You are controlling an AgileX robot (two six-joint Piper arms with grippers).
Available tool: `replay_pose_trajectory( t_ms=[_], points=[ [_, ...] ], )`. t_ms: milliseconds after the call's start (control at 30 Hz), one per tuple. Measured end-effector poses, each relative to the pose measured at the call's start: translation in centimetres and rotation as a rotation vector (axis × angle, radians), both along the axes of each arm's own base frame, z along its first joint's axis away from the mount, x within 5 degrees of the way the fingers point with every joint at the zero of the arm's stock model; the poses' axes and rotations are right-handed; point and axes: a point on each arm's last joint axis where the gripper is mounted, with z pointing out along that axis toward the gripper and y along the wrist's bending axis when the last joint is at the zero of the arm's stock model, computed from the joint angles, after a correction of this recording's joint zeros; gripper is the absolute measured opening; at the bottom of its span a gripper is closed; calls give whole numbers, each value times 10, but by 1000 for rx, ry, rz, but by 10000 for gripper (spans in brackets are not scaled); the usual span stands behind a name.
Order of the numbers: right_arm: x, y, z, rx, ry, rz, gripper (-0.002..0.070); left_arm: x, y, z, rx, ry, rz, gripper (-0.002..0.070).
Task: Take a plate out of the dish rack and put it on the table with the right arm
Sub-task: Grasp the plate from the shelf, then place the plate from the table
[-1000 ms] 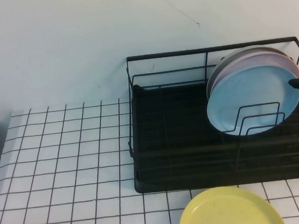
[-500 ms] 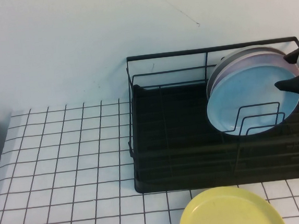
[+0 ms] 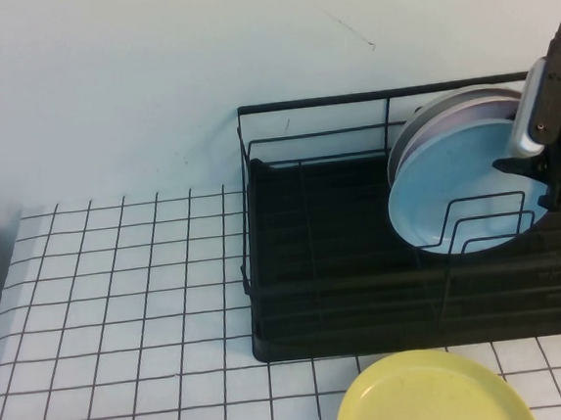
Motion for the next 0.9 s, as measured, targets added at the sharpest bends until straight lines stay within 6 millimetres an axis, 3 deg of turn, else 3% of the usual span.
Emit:
replay_pose_trajectory(
  t_ms=[167, 400, 533, 600, 633, 800, 900],
  points=[
    [2, 2, -4, -2, 6, -5, 196, 0, 0, 0, 0, 0, 0, -3],
    [-5, 4, 11, 4, -19, 15, 179, 0, 0, 0, 0, 0, 0, -3],
    [-21, 5, 47, 34, -87, 19, 173, 0, 0, 0, 0, 0, 0, -3],
    [-34, 6, 75, 53, -151, 17, 167, 0, 0, 0, 0, 0, 0, -3],
    [-40, 5, 86, 61, -178, 13, 123, 0, 0, 0, 0, 0, 0, -3],
    [-84, 4, 152, 206, -287, -52, 114, 0, 0, 0, 0, 0, 0, -3],
    [-112, 8, 174, 369, -205, -79, 114, 0, 0, 0, 0, 0, 0, -3]
  ],
)
